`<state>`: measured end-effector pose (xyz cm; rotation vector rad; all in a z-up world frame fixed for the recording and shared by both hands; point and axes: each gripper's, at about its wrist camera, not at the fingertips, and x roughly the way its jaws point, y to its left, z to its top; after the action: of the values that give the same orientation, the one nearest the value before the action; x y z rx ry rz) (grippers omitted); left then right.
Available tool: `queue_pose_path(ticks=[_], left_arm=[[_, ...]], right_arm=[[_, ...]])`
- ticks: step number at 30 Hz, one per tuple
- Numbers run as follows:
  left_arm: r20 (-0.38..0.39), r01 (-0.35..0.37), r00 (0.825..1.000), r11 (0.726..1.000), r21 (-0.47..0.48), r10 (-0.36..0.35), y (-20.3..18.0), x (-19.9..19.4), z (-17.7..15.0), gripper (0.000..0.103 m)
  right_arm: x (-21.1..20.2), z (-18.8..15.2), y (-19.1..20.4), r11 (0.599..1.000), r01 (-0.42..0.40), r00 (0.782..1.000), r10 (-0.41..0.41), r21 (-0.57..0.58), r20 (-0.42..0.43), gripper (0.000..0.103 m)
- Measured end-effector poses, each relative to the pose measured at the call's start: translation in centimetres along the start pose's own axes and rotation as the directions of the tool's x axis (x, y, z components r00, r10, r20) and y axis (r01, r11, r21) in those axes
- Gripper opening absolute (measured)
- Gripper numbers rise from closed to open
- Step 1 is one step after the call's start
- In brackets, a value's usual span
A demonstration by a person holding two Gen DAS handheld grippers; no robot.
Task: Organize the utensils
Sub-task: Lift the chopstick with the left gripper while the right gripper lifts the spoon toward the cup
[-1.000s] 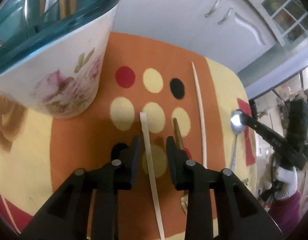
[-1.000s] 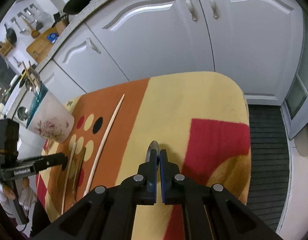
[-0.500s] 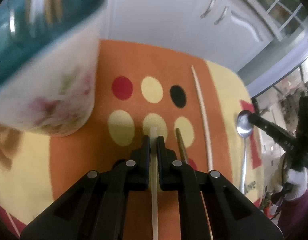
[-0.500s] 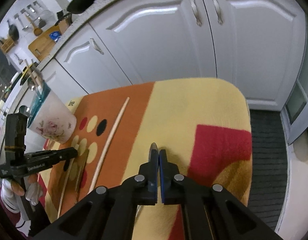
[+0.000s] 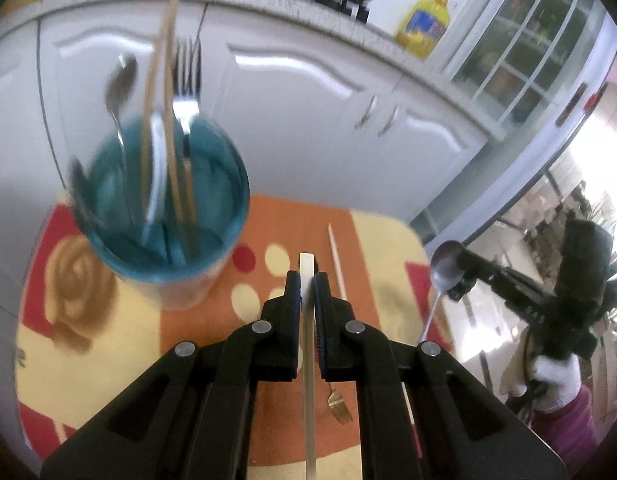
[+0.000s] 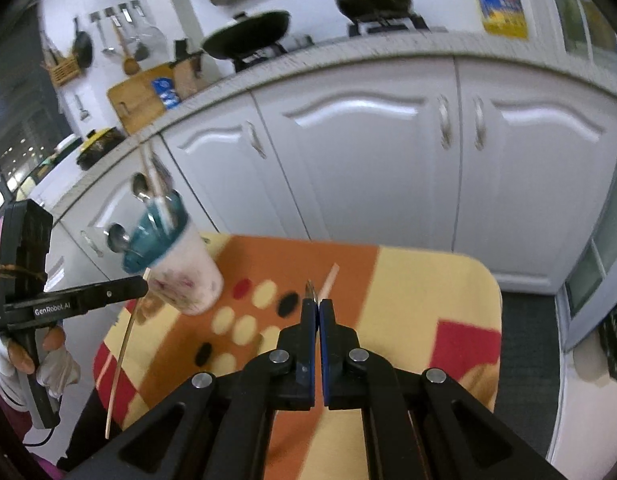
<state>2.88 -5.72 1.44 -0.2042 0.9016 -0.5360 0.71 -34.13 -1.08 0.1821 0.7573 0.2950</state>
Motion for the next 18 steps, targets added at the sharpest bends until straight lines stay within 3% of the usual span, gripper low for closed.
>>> queue_pose_path(ticks=[7, 14, 18], left_arm=[[0.145, -0.03, 0.989, 0.999, -0.014, 0.032, 1.8, -4.7, 5.1, 0.005], [0.273, -0.162, 0.948, 0.987, -0.017, 0.161, 5.4, -6.5, 10.0, 0.005], [0.31, -0.193, 0.93, 0.98, -0.051, 0.199, 7.6, -5.8, 12.3, 0.005]], right_arm=[[-0.7, 3.9, 4.6, 0.998, -0.029, 0.997, 0.034, -0.062, 0.071, 0.001], [0.4, 8.3, 9.6, 0.99, -0.067, 0.988, 0.083, -0.126, 0.127, 0.001], [1.1, 11.1, 11.8, 0.986, -0.074, 0.981, 0.099, -0.148, 0.169, 0.001]])
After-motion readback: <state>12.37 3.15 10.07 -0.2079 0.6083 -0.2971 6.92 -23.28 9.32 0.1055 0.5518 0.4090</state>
